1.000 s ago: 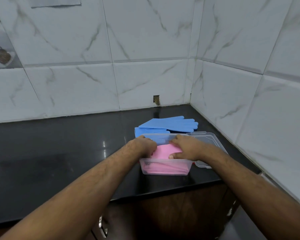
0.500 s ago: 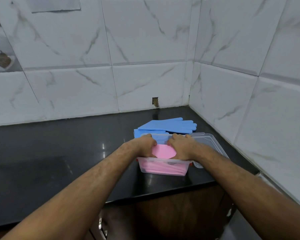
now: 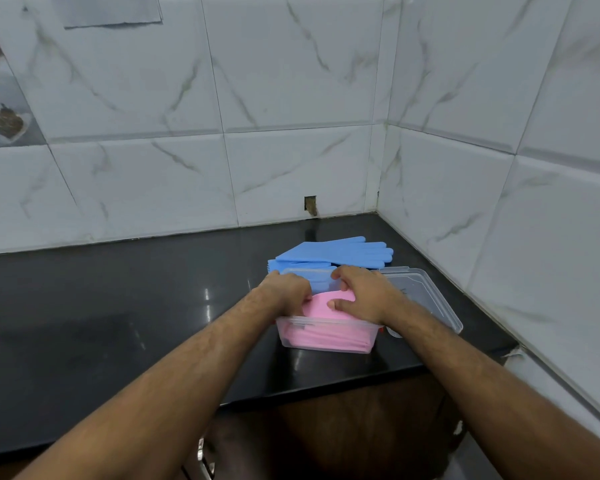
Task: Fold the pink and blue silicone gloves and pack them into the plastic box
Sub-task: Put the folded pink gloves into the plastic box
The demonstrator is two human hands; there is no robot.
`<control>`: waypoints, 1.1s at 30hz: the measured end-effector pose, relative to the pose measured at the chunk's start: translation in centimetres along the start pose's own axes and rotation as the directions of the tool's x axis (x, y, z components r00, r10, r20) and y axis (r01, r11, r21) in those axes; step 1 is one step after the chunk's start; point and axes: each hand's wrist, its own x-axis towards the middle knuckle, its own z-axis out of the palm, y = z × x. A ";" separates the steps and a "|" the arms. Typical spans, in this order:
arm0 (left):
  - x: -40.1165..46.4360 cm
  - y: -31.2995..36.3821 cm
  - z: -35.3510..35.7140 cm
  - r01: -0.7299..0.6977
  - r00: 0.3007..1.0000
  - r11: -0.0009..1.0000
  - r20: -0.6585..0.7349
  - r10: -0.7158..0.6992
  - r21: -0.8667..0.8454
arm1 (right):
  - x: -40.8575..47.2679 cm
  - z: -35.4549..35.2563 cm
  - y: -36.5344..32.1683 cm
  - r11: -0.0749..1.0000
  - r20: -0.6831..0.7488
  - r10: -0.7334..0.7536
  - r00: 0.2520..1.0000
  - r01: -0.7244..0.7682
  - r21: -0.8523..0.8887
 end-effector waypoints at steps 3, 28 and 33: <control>-0.5 -0.2 0.0 -0.016 0.992 0.999 -0.127 0.010 -0.049 | -0.6 0.1 0.1 0.983 -0.111 0.067 0.992 -0.047 0.177; -6.9 -0.4 2.6 -0.172 0.940 0.959 -0.329 0.091 -0.226 | -2.7 -0.4 -1.3 0.944 -0.447 0.286 0.848 -0.171 0.281; -8.1 -2.1 4.8 -0.135 0.894 0.963 -0.448 0.017 -0.232 | -2.9 -0.7 -2.2 0.840 -0.017 0.363 0.932 -0.319 0.439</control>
